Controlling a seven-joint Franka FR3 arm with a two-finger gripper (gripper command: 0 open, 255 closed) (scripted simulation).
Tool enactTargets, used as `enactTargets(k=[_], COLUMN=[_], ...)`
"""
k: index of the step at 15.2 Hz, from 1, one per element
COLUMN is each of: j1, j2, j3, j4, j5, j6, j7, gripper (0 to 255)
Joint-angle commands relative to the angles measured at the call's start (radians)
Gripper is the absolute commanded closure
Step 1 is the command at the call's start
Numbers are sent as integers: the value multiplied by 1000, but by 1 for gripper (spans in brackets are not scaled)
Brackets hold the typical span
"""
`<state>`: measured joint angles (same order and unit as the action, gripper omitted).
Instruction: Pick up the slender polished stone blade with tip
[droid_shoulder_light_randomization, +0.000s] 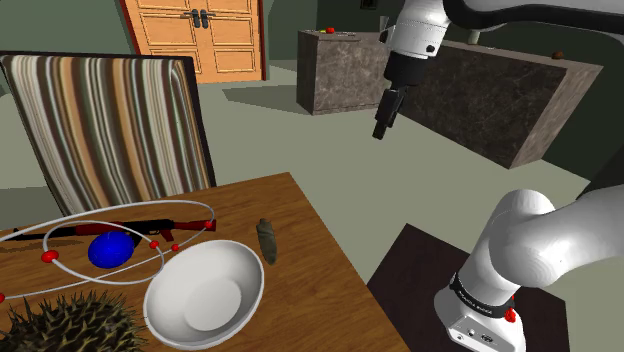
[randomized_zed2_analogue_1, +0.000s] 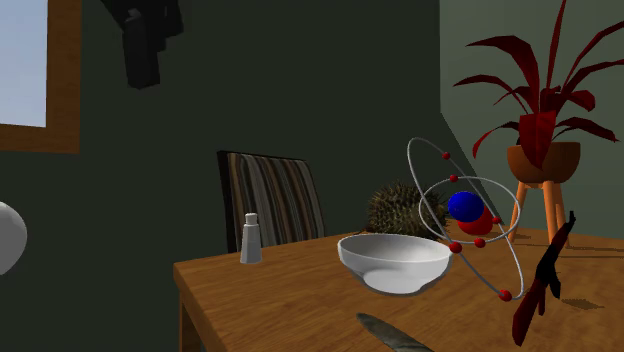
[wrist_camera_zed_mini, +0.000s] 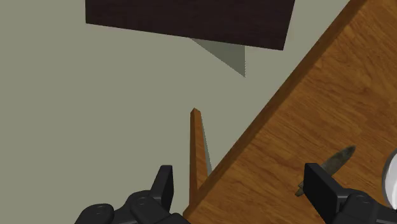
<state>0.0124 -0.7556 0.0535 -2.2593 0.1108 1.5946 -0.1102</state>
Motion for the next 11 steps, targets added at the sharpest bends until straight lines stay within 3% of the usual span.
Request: enactTargets(k=[1,11], j1=[0,-26], j2=[0,158], j3=[0,240], j4=[0,-49], j5=[0,129], j6=[0,169], j7=[0,422], gripper=[0,0])
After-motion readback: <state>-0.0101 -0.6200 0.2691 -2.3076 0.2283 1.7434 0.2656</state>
